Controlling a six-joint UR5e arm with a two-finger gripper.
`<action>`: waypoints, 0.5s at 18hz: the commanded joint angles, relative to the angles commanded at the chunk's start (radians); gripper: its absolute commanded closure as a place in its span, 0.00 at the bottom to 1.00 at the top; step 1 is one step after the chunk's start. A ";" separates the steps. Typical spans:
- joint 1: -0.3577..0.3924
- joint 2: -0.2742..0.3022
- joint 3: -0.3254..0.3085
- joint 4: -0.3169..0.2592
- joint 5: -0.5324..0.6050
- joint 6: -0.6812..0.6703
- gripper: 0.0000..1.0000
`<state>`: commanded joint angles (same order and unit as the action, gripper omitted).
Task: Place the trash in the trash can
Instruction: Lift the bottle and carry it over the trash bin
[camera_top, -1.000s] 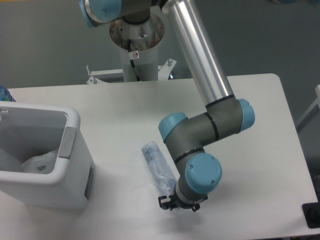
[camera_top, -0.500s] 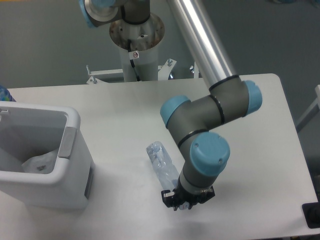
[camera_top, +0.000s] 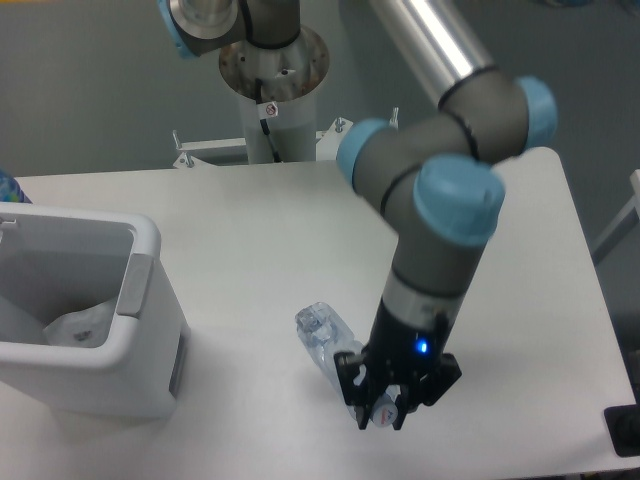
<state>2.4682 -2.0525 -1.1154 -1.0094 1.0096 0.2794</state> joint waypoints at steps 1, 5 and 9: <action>-0.002 0.005 0.011 0.000 -0.011 -0.028 0.79; -0.008 0.051 0.015 0.027 -0.080 -0.046 0.79; -0.014 0.104 0.012 0.098 -0.204 -0.054 0.79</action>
<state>2.4544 -1.9483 -1.1029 -0.9112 0.8056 0.2255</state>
